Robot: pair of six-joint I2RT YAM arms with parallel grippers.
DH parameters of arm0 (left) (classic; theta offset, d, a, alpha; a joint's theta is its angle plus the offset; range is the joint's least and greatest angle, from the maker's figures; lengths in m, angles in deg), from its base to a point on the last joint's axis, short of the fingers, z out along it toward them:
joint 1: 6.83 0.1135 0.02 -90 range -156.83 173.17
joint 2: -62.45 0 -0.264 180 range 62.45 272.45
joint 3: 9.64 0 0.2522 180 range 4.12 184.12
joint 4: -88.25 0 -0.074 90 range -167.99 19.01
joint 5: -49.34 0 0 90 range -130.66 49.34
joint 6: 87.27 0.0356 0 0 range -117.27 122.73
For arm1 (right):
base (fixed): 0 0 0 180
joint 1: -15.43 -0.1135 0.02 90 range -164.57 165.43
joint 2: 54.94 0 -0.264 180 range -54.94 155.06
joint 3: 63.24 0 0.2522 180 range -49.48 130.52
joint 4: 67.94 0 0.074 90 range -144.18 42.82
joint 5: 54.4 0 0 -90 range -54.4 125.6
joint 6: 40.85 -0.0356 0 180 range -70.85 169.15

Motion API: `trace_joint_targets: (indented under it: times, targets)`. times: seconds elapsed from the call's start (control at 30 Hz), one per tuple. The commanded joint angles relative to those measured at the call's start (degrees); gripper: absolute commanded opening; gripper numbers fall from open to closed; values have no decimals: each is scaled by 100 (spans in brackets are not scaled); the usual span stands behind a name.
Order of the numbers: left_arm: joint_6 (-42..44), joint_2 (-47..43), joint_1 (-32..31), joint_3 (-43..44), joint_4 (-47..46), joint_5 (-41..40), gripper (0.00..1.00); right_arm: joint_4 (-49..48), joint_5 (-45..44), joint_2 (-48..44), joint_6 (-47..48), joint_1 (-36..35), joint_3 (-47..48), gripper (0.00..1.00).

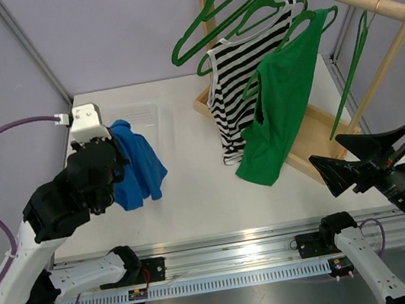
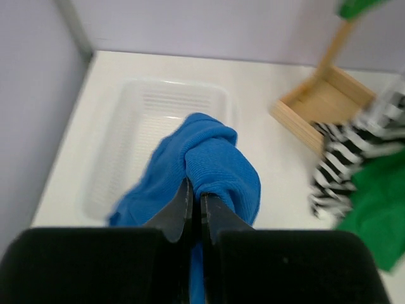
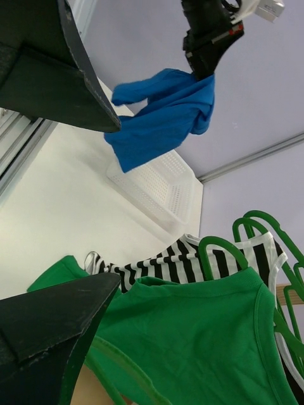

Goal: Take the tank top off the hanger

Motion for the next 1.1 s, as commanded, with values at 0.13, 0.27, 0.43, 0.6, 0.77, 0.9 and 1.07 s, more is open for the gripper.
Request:
trace_joint_targets:
  times: [0.13, 0.27, 0.43, 0.6, 0.77, 0.9, 1.07]
  targets:
    - [1313, 655, 2968, 829, -959, 1819, 0, -445, 192, 153, -170, -1, -67, 100]
    - [1286, 1261, 4103, 1031, -1196, 2876, 0, -524, 182, 303, -249, 8, -119, 99]
    - [1172, 2123, 4888, 1251, -1240, 3772, 0, -674, -63, 636, -311, -1, -93, 99]
    - [1119, 2370, 5003, 1076, -1381, 4187, 58, -701, -160, 1216, -662, -1, 354, 100]
    - [1049, 2081, 5012, 927, -1250, 4389, 94, -744, -467, 1928, -873, 8, 1084, 100]
    - [988, 1326, 5012, 288, -1275, 4994, 99, -315, -932, 2848, -795, -1, 2022, 99]
    - [908, 306, 4986, -829, -1434, 5461, 99, 292, -1539, 3809, -645, 8, 2912, 91]
